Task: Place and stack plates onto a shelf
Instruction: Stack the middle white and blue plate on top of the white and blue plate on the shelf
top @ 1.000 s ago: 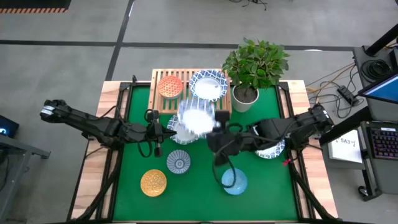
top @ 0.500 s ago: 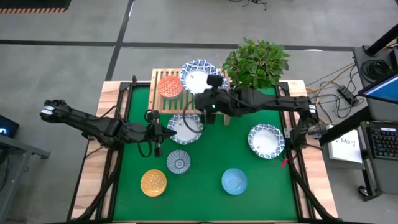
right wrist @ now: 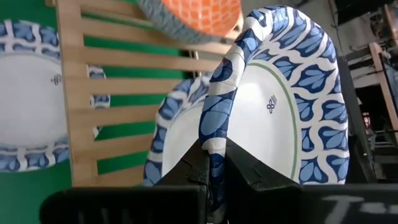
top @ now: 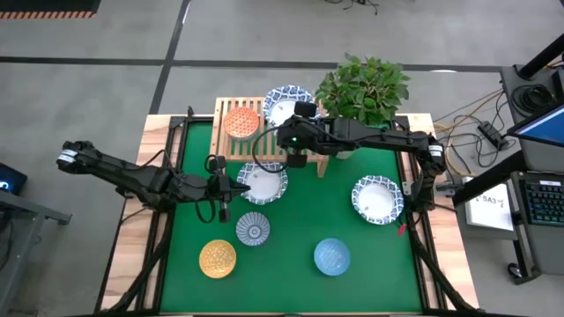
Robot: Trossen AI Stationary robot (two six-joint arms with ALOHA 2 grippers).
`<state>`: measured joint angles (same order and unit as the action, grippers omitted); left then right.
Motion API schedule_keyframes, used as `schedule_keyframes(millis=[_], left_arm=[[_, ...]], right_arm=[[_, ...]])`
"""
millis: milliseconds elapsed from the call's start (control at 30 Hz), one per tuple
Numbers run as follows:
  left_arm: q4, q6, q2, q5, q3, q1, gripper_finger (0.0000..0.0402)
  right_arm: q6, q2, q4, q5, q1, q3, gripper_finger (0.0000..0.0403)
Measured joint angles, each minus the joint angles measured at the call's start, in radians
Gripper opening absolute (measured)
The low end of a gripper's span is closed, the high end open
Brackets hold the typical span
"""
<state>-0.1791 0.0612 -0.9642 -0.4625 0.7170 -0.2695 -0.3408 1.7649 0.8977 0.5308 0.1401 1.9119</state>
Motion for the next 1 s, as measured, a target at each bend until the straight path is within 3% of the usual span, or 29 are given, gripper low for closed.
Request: schedule_keyframes(millis=[267,733,1000], left_arm=[[0.0,0.0,0.0,0.0,0.0,0.0,0.0],[0.0,0.0,0.0,0.0,0.0,0.0,0.0],[0.0,0.0,0.0,0.0,0.0,0.0,0.0]], right_arm=[[0.029,0.02,0.039,0.0,0.005,-0.008,0.002],[0.172,0.02,0.083,0.0,-0.003,0.008,0.0161],[0.293,0.016,0.155,-0.009,-0.066,0.075,0.0179]])
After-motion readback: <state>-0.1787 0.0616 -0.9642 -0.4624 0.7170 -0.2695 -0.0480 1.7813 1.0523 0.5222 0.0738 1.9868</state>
